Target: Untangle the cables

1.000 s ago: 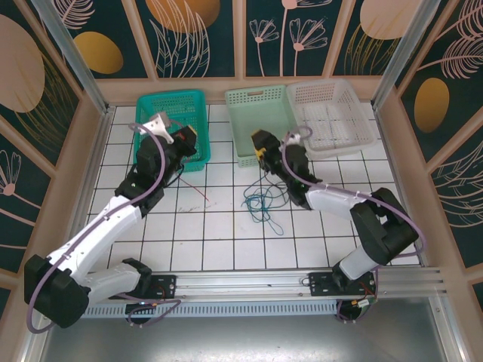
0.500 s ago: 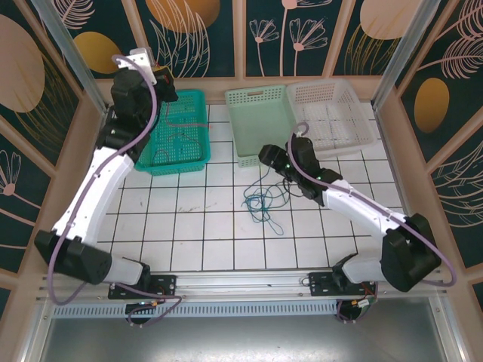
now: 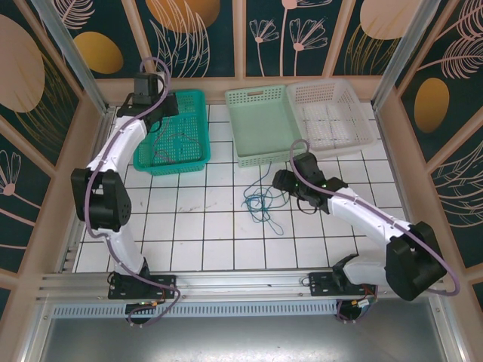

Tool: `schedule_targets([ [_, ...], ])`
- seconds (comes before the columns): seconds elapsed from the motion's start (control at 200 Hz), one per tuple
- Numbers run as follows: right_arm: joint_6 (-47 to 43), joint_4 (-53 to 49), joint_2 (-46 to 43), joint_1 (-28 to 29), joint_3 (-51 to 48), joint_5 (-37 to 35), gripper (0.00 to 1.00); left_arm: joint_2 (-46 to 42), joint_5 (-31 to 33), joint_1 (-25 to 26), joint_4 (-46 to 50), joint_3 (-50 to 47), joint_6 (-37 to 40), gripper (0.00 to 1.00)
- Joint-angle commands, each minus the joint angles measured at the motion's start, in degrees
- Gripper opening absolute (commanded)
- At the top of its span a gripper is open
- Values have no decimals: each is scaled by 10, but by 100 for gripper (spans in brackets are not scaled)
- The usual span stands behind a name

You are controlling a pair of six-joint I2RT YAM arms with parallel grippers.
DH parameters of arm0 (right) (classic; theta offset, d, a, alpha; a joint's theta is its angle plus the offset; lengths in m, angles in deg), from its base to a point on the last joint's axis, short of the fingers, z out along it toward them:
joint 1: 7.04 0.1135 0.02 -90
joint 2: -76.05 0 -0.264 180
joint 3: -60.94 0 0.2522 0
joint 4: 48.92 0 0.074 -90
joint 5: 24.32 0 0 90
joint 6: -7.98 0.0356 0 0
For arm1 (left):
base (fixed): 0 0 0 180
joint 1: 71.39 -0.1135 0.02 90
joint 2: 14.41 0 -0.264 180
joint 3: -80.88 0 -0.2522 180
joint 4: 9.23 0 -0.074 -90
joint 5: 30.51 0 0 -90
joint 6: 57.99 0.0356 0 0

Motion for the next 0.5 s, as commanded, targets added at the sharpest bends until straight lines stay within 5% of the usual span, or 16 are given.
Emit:
schedule_targets([
  [0.0,-9,-37,11,-3,-4,-19,71,26,-27,-2,37,25,9,0],
  [0.29,-50,-37,23,-2,-28,-39,69,81,-62,-2,90,11,-20,3],
  [0.495,-93,-30,49,-2,-34,-55,68,74,-68,-2,103,8,-38,55],
])
